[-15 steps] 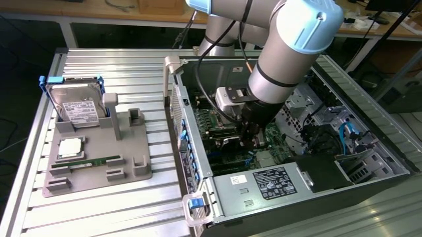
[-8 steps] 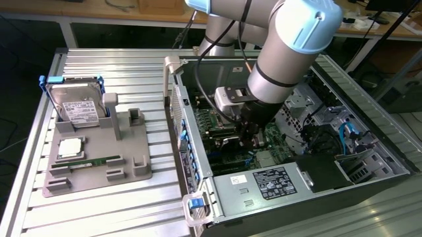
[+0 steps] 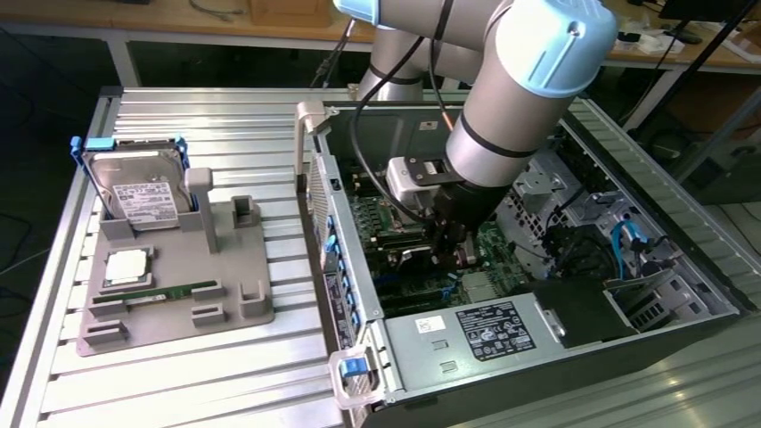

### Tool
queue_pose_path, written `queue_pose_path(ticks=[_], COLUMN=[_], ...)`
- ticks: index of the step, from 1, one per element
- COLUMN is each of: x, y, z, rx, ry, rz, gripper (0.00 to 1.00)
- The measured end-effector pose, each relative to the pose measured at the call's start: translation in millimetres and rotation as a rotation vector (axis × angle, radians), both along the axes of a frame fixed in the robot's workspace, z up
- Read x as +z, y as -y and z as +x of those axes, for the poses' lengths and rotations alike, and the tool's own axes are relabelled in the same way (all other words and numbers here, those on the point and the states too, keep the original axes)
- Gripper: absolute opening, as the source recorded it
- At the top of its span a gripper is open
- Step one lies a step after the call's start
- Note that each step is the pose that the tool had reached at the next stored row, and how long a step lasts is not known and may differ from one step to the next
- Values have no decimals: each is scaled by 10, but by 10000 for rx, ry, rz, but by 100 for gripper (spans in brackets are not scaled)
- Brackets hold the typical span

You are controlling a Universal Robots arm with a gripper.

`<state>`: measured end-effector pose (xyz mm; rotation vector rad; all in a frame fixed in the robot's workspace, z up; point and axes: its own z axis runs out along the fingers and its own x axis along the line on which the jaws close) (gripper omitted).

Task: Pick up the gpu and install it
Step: 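Insert the gpu into the slot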

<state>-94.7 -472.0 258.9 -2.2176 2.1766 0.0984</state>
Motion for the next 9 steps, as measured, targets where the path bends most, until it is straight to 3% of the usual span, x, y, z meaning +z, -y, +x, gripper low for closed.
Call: queue_pose_path(ticks=[7,8,9], x=[-1,-1,-1], y=[0,-1,-4], z=[0,0,0], rx=[0,0,-2], ry=[1,1,1], rz=[-11,-39,-108], gripper=[27,27,27])
